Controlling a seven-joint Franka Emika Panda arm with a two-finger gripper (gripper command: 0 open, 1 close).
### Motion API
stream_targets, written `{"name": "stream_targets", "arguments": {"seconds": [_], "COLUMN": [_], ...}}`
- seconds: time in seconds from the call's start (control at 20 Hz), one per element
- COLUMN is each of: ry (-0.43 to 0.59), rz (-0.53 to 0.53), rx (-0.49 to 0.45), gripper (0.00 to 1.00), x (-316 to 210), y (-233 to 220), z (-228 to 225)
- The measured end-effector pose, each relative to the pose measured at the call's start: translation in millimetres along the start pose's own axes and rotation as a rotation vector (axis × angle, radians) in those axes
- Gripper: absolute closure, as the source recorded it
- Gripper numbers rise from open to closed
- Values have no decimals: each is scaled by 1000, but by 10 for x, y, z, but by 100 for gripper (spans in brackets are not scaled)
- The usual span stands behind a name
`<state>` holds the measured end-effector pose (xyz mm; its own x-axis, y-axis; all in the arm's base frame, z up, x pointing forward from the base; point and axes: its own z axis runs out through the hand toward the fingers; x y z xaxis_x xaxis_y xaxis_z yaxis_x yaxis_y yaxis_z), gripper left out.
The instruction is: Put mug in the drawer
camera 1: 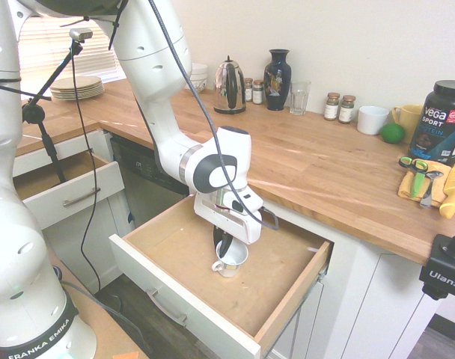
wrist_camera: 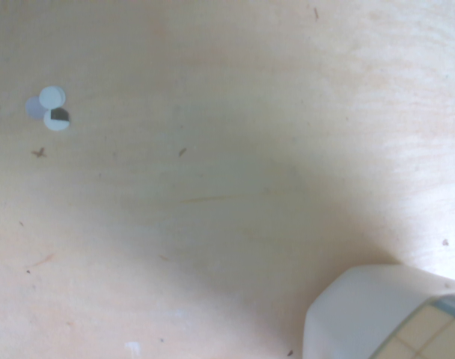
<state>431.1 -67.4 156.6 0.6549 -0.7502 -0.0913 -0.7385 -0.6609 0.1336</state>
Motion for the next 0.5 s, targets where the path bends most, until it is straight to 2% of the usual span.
{"name": "stream_targets", "arguments": {"seconds": [0.5], "ry": [15], "rz": [7], "rx": [16], "gripper": [0], "x": [18], "y": [-5], "z": [-20]}}
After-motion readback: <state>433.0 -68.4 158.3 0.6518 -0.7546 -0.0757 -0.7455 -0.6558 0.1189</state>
